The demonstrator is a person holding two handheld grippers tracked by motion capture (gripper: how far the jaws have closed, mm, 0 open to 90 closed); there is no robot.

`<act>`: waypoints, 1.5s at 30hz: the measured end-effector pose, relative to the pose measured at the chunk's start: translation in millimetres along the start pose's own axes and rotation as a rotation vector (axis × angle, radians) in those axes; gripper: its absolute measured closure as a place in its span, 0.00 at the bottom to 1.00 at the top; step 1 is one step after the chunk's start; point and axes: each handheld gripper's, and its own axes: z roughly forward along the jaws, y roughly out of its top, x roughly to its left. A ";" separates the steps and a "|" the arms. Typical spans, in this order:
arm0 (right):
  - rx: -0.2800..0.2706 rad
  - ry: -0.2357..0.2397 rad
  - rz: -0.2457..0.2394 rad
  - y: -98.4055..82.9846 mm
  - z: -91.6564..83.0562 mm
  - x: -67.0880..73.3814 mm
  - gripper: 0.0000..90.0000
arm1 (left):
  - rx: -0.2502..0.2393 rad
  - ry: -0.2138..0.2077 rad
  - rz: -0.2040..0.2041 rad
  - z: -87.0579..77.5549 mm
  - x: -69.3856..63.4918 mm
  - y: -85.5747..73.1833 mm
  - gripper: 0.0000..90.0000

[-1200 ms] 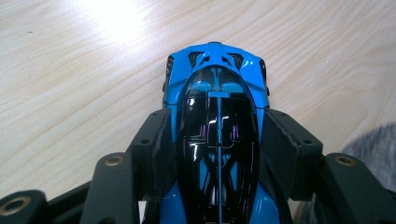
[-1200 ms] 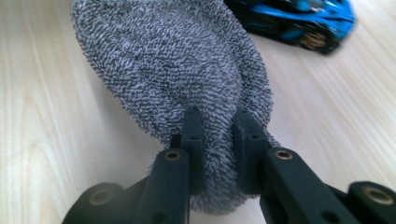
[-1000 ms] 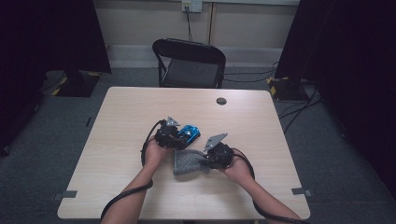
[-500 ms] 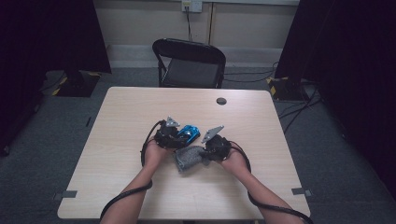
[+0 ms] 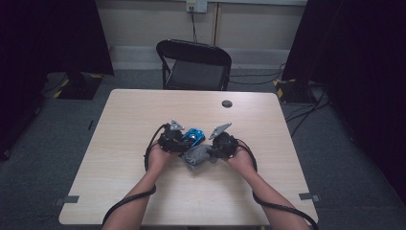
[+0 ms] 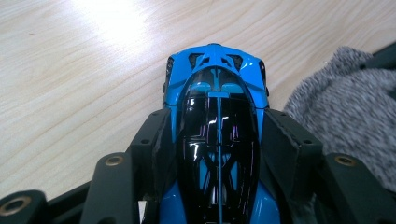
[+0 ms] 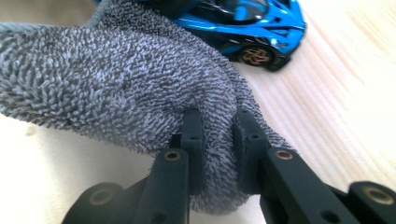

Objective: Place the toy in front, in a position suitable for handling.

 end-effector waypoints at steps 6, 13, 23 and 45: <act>0.004 -0.015 0.028 0.3 1.0 -9.0 0.85 | 0.003 0.000 -0.001 0.1 0.0 0.3 0.49; 0.003 -0.027 0.054 -0.4 1.8 -17.0 0.85 | 0.000 0.000 -0.001 0.0 0.0 0.1 0.49; 0.008 -0.052 0.090 -2.8 1.3 -30.1 0.85 | -0.004 -0.001 0.000 0.1 0.2 -0.4 0.49; 0.015 -0.119 0.143 -8.9 -1.2 -50.9 0.85 | -0.013 0.002 -0.011 0.0 -0.5 -1.5 0.49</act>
